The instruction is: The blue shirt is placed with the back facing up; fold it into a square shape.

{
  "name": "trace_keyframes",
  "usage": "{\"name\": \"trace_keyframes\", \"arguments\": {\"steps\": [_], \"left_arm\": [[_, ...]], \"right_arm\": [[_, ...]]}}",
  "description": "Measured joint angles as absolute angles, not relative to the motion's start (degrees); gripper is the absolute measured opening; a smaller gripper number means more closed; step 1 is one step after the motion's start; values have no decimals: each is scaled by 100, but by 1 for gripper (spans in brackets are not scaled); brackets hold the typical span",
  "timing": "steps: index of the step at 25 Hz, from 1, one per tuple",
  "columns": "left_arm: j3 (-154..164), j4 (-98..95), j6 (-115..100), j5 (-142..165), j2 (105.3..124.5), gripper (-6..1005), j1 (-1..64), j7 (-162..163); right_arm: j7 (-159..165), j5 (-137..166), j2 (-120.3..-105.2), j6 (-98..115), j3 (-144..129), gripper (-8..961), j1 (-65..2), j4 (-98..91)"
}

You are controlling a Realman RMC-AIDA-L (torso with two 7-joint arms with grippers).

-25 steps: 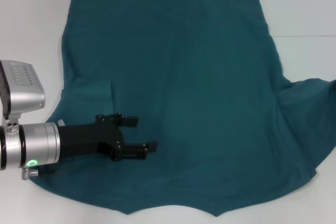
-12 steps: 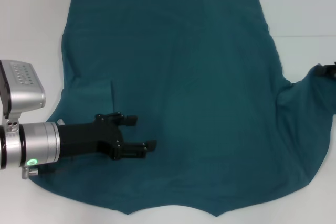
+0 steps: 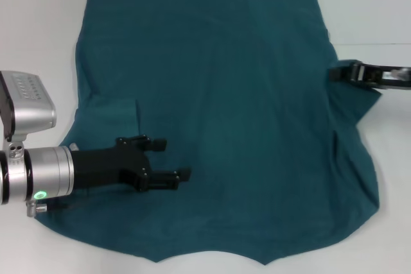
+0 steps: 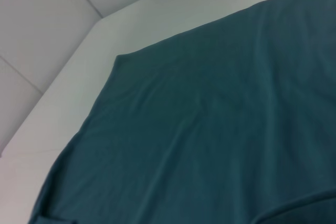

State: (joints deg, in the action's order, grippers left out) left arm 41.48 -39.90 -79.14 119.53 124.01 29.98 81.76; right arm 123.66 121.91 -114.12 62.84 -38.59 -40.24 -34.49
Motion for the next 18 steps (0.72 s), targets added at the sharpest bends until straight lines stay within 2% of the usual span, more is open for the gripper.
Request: {"name": "trace_keyframes", "arguments": {"steps": [7, 12, 14, 18], "left_arm": [[4148, -3990, -7869, 11952, 12394, 895, 2999, 8210], [4141, -3990, -7861, 11952, 12392, 894, 2987, 8214], [4139, -3990, -7858, 11952, 12392, 894, 2983, 8215], [4140, -3987, -7856, 11952, 12393, 893, 2979, 8217]], "right_arm": [[12343, 12190, -11668, 5801, -4370, 57, -4341, -3279], [12377, 12190, -11691, 5853, -4751, 62, -4367, -3320], [12495, 12190, -11649, 5872, -4759, 297, -4347, -3323], [12878, 12218, -11475, 5856, -4770, 459, -4193, -3324]]}}
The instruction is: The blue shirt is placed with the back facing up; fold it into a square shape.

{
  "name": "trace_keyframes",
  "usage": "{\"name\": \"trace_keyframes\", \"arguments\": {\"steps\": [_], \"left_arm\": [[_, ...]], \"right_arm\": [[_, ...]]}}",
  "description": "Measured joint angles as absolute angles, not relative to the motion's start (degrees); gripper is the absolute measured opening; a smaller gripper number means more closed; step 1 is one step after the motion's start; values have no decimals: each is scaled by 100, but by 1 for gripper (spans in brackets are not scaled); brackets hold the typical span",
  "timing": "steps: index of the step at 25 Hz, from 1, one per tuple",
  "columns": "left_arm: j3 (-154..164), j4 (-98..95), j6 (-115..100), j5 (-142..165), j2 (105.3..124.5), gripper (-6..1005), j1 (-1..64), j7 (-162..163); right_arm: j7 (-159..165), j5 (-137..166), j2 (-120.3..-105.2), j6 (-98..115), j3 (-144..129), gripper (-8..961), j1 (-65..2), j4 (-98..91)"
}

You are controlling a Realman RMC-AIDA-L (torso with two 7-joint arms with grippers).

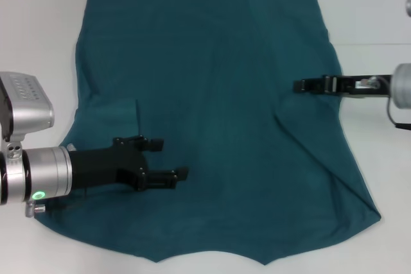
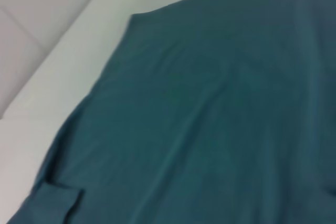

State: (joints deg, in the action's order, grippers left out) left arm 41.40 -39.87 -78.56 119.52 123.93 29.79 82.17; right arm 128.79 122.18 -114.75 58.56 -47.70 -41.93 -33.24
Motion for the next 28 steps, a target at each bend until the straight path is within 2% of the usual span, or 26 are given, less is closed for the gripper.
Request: {"name": "trace_keyframes", "arguments": {"steps": [4, 7, 22, 28], "left_arm": [[4159, -3976, -7857, 11952, 12398, 892, 2984, 8218], [4166, -3972, -7857, 11952, 12400, 891, 2993, 8218], [4159, -3963, -7813, 11953, 12402, 888, 3006, 8218], [4128, -3995, -7835, 11850, 12399, 887, 2994, 8352]], "right_arm": [[13286, 12393, -11293, 5906, -4771, 595, -4000, -3312], [13428, 12430, -11214, 6042, -4751, 677, -3859, -3321], [13441, 12421, -11148, 6436, -4745, 674, -3614, -3315], [13168, 12351, -11178, 6665, -4541, 702, -3608, -3333]]}}
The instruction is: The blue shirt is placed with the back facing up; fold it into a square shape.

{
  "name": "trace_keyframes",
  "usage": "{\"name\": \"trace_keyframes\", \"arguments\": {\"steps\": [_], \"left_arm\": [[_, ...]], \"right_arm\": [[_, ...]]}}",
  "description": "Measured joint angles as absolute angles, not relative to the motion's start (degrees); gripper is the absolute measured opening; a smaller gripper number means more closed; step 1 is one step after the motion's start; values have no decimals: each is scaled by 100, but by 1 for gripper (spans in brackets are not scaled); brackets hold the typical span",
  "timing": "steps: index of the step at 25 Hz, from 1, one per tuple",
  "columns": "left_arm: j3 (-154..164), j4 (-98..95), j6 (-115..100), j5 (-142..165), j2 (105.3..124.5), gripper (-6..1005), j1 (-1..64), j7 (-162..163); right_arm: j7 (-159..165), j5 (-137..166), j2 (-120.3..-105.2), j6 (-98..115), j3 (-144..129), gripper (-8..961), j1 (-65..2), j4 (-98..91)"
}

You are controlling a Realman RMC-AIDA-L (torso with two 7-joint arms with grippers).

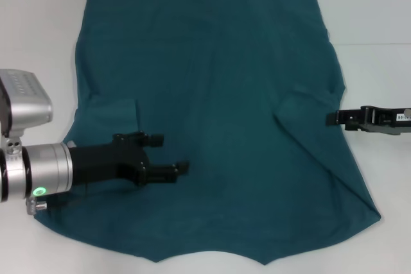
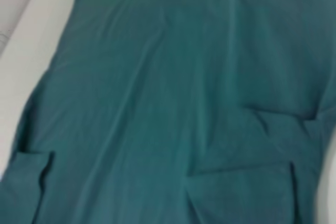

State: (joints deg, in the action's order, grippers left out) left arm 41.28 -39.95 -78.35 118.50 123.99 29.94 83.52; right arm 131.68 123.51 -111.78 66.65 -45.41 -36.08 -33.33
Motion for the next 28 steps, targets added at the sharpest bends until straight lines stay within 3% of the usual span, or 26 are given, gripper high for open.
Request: {"name": "trace_keyframes", "arguments": {"steps": [8, 17, 20, 25, 28], "left_arm": [[3829, -4095, -8327, 11869, 12303, 885, 2913, 8739], [3395, -4367, -8788, 11913, 12189, 883, 2662, 9427], [3298, -4361, -8803, 11971, 12194, 883, 2616, 9635], [3188, -4475, -8807, 12006, 12240, 882, 2466, 9964], [3130, -4555, -8791, 12038, 12241, 881, 2365, 10110]], "right_arm": [[12211, 11832, -11332, 7158, -4169, 746, -3567, -3276], [10361, 10905, -11623, 7472, -4150, 795, -3208, -3274], [10182, 10706, -11638, 7538, -4148, 812, -3129, -3284], [10134, 10838, -11574, 7767, -4215, 931, -3147, -3317], [10107, 10996, -11572, 7822, -4226, 929, -3165, -3335]]}}
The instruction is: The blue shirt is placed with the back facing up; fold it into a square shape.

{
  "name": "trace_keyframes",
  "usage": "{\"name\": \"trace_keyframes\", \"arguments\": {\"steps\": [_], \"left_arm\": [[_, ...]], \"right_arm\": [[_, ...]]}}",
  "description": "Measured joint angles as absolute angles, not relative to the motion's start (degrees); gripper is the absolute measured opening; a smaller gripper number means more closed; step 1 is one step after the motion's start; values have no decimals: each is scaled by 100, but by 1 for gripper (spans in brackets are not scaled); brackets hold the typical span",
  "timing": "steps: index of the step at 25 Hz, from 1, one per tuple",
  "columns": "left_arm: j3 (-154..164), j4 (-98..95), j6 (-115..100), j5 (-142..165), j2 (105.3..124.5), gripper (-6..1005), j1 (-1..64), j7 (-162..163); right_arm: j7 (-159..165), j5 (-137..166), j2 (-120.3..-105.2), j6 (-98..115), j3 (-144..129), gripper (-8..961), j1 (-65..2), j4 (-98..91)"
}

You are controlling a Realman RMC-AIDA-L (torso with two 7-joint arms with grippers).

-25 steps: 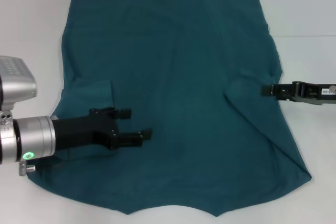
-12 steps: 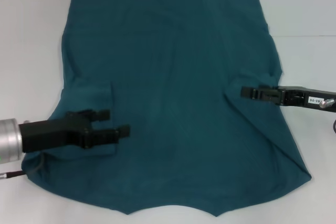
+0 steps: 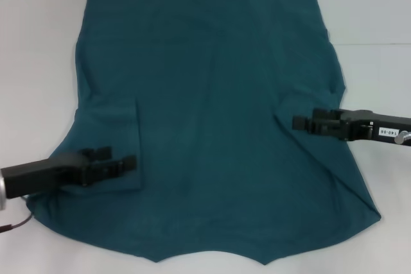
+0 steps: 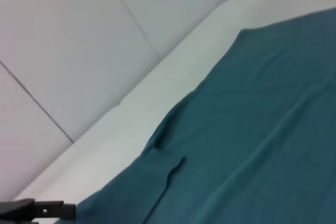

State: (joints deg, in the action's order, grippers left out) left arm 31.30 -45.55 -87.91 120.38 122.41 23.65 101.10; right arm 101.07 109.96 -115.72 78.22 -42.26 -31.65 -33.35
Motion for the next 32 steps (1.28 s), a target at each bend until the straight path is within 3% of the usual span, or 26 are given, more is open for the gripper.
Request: {"name": "trace_keyframes", "arguments": {"steps": [19, 32], "left_arm": [[1787, -5174, -8640, 12689, 12218, 877, 1685, 10245], [1861, -5201, -8683, 13156, 12244, 874, 1652, 10175]], "right_arm": [[10128, 11212, -11656, 7842, -4438, 927, -3254, -3315], [10213, 11195, -11653, 7857, -4419, 927, -3252, -3320]]}}
